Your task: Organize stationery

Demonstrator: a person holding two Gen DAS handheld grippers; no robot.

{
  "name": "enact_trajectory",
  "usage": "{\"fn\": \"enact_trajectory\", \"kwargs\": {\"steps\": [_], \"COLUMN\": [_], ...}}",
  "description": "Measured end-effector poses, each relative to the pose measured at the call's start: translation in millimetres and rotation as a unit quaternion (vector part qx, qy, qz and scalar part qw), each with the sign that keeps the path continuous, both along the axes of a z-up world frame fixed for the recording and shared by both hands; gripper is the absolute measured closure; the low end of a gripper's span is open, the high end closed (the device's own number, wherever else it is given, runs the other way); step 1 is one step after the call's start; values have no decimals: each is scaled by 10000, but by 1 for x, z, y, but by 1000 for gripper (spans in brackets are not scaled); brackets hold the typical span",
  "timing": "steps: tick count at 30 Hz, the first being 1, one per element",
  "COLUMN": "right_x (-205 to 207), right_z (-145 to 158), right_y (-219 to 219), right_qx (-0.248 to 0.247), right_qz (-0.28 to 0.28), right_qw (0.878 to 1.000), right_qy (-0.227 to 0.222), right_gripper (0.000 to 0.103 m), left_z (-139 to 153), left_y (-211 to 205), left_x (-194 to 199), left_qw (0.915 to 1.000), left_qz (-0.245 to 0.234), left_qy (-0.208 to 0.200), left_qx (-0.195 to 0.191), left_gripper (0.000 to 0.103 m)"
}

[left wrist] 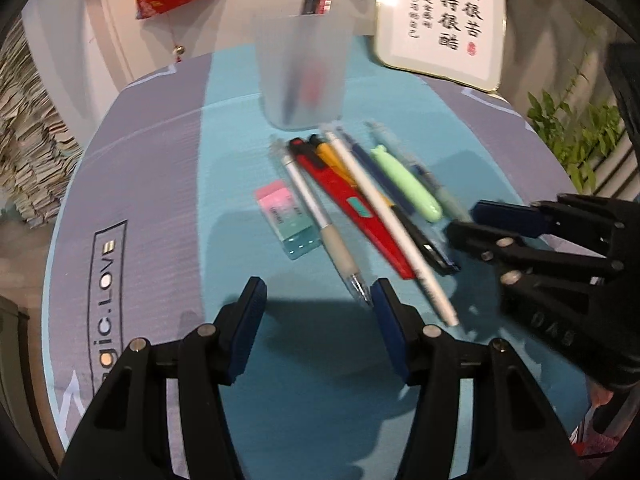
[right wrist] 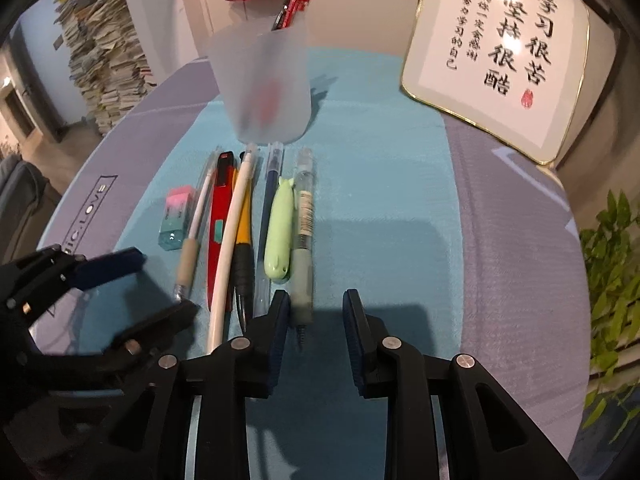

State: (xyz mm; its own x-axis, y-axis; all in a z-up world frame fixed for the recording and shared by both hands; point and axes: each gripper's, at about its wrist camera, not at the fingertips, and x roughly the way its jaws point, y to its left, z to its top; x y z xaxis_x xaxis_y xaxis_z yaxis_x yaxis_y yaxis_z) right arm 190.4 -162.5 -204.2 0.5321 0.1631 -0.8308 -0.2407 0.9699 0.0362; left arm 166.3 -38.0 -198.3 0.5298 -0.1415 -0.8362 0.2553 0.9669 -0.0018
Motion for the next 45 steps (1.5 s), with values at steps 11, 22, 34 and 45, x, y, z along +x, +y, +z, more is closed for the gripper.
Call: {"fn": "enact_trajectory", "kwargs": {"steps": [11, 22, 34, 45], "right_x": [-14, -28, -11, -46], "right_z": [3, 0, 2, 1], "right_y": [-41, -46, -25, -39], "right_qx": [362, 435, 137, -44], "right_qz": [-360, -270, -181, -47], "right_qw": [9984, 9980, 9996, 9986], "right_qy": [239, 374, 185, 518], "right_gripper": [91, 91, 87, 91], "left_z": [1, 4, 1, 0], "left_y": [32, 34, 25, 47], "left_x": [-1, -8, 5, -51], "left_qw": [10000, 9999, 9996, 9966], "left_qz": [19, -139, -216, -794], "left_qy": [-14, -96, -138, 169], "left_qx": [-22, -21, 137, 157], "left_gripper": [96, 67, 95, 95]}}
